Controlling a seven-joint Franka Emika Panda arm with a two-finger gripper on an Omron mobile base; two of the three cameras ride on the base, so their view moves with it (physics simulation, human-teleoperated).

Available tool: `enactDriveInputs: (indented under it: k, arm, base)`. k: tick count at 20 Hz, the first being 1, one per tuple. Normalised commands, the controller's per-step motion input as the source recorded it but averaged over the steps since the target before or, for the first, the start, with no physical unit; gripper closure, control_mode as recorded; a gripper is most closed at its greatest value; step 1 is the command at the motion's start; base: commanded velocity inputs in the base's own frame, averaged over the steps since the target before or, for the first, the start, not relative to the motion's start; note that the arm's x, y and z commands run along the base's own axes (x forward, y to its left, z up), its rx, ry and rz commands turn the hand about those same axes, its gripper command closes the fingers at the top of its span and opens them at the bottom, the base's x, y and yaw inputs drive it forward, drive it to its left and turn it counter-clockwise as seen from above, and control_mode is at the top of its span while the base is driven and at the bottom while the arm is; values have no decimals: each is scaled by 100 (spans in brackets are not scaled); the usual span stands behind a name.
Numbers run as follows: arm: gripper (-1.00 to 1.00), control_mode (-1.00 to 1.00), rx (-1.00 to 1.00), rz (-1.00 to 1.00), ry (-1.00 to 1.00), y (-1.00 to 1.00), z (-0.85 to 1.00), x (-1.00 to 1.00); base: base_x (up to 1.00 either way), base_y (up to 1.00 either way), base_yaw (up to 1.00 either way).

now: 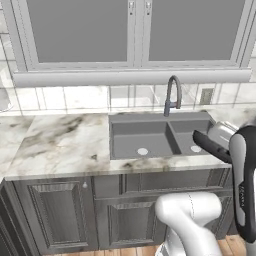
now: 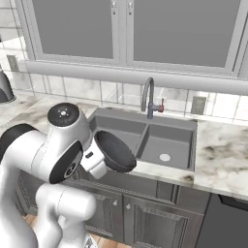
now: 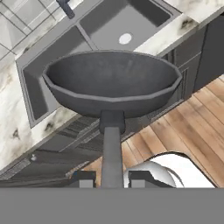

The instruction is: Move the pot and pan from the stove into the sink.

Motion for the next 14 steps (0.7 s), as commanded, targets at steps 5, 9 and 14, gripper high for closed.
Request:
enactDriveInputs:
  k: [5,9,14]
  arm:
    - [100,-100,6,-17,0,-34,0,69]
    - [100,-100,3,-11,0,-22,-1,83]
    - [100,-100,1,-6,0,-27,-4,70]
  base:
    - [0,0,0]
    - [0,0,0]
    - [0,0,0]
